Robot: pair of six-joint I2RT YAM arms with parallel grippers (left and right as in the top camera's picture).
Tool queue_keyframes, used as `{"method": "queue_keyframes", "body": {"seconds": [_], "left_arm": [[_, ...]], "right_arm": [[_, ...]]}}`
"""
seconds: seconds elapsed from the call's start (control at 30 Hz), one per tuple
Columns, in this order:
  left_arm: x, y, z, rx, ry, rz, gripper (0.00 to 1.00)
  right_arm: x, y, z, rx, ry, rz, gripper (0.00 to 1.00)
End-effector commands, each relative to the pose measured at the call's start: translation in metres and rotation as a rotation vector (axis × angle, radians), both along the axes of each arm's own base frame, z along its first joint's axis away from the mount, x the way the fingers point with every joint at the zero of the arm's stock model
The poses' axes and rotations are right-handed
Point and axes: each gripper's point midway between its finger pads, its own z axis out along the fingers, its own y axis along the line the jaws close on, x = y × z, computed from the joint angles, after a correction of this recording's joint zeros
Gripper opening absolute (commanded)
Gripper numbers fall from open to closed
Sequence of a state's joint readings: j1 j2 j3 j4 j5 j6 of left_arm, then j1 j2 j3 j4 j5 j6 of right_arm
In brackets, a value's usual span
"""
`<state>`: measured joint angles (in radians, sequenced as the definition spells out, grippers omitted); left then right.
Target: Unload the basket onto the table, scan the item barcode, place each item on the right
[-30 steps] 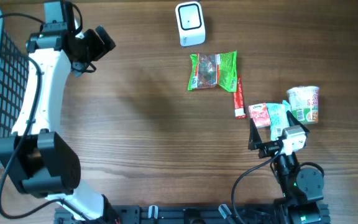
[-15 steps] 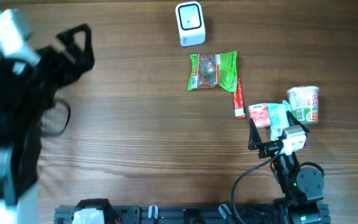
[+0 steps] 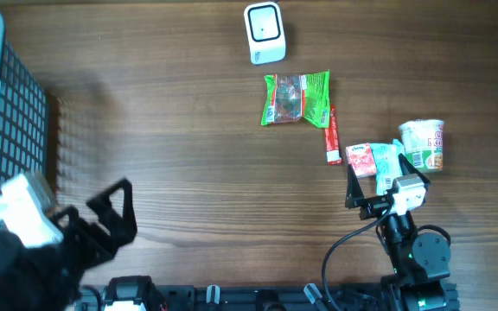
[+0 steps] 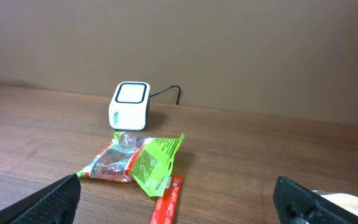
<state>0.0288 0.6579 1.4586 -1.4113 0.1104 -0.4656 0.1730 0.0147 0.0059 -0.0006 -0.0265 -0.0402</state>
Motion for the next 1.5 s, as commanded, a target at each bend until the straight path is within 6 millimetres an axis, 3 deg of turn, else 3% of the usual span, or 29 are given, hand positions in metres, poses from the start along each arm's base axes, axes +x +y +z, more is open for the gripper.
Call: {"method": "queue_keyframes", "body": {"seconds": [0.0,0.07,0.13,0.23,0.43,0.53,0.63,0.73,0.93,1.07,1.17,1.33,1.47], "left_arm": [[-0.011,0.009,-0.033,0.041,-0.017,0.036,1.00],[-0.009,0.013,-0.038,0.054,-0.099,0.057,1.00],[-0.001,0.013,-0.032,0.056,-0.232,0.063,1.00],[0.008,0.014,-0.006,0.055,-0.481,0.070,1.00],[0.004,0.014,0.042,0.053,-0.917,0.080,1.00],[0.008,0.014,0.051,0.052,-1.029,0.079,1.00],[0.019,0.012,0.047,0.050,-1.089,0.068,1.00],[0.037,0.012,0.028,0.050,-1.113,0.067,1.00],[0.076,0.012,-0.048,0.050,-1.044,0.057,1.00],[0.089,0.012,-0.083,0.061,-0.973,0.055,1.00],[0.094,0.011,-0.098,0.104,-0.941,0.040,1.00],[0.104,0.012,-0.139,0.104,-0.769,0.033,1.00],[0.107,0.010,-0.167,0.215,-0.661,-0.013,1.00]], "right_arm": [[0.000,0.002,0.000,-0.011,-0.005,0.012,1.00],[0.000,0.002,0.000,-0.011,-0.005,0.012,1.00],[0.000,0.002,0.000,-0.011,-0.005,0.012,1.00],[0.000,0.002,0.000,-0.011,-0.005,0.012,1.00],[0.000,0.002,0.000,-0.011,-0.005,0.012,1.00],[0.000,0.002,0.000,-0.011,-0.005,0.012,1.00],[0.000,0.002,0.000,-0.011,-0.005,0.012,1.00],[0.000,0.002,0.000,-0.011,-0.005,0.012,1.00],[0.000,0.002,0.000,-0.011,-0.005,0.012,1.00],[0.000,0.002,0.000,-0.011,-0.005,0.012,1.00],[0.000,0.002,0.000,-0.011,-0.005,0.012,1.00],[0.000,0.002,0.000,-0.011,-0.005,0.012,0.99],[0.000,0.002,0.000,-0.011,-0.005,0.012,1.00]]}}
